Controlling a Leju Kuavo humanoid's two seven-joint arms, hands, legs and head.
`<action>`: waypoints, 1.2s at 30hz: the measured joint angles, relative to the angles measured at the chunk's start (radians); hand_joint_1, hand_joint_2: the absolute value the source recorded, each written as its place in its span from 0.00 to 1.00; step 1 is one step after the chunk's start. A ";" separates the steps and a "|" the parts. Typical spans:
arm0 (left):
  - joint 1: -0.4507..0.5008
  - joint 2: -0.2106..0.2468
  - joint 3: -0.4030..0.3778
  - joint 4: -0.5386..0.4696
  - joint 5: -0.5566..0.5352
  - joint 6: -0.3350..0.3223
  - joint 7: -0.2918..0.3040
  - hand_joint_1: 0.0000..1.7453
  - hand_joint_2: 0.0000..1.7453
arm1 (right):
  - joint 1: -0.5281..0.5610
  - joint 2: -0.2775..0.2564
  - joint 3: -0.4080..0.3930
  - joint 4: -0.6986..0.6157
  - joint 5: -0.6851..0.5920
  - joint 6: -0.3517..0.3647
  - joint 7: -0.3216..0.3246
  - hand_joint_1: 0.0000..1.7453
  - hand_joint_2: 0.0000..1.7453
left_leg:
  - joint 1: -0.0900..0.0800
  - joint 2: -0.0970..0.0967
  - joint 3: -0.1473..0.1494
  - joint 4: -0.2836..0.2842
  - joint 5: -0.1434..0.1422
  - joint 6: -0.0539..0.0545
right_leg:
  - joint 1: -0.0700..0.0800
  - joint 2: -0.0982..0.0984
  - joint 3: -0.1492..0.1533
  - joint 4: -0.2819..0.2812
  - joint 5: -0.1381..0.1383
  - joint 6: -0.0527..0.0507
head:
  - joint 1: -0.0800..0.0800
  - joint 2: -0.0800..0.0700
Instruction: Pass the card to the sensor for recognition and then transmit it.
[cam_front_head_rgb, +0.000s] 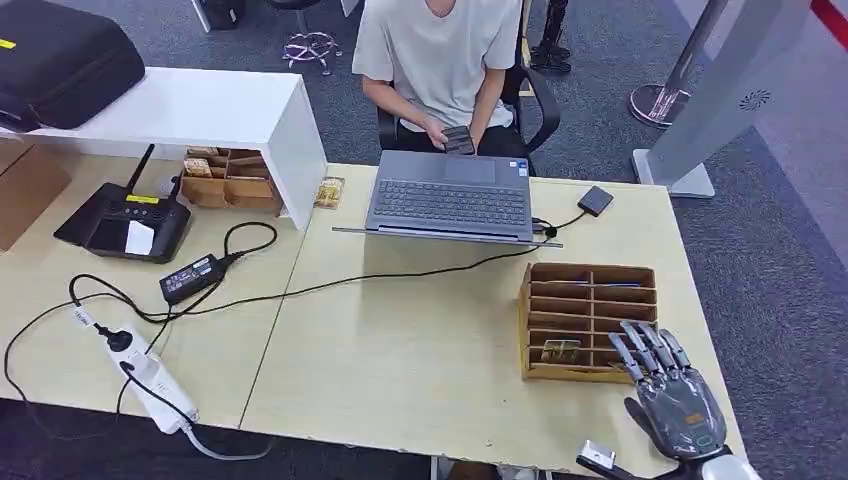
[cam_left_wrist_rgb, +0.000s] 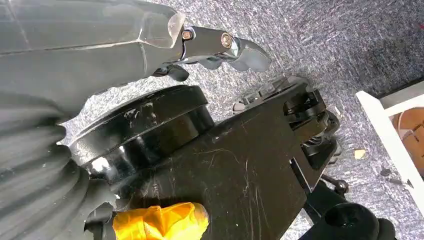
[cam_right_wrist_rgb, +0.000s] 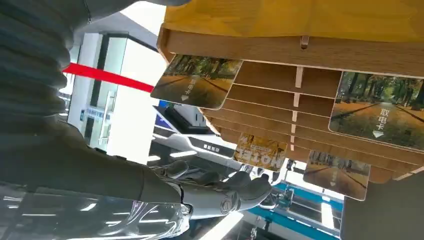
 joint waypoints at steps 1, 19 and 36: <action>0.000 0.000 0.000 0.000 0.000 0.000 0.000 0.00 1.00 | 0.000 0.000 0.000 0.000 0.000 0.000 0.000 0.00 1.00 | 0.000 0.000 0.000 0.000 0.000 0.000 | 0.000 0.000 0.000 0.000 0.000 0.000 | 0.000 0.000; 0.000 0.000 0.000 0.000 -0.005 -0.001 0.000 0.00 1.00 | -0.008 0.002 0.015 0.015 -0.023 -0.001 -0.011 1.00 1.00 | 0.000 0.000 0.000 0.000 0.000 0.000 | 0.000 0.000 0.000 0.000 0.000 0.000 | 0.000 0.000; -0.001 0.000 0.001 0.000 -0.009 -0.001 0.003 0.00 1.00 | -0.012 0.002 0.026 0.015 -0.030 0.002 -0.021 1.00 1.00 | 0.000 0.000 0.000 0.000 0.000 0.000 | 0.000 0.000 0.000 0.000 0.000 0.000 | 0.000 0.000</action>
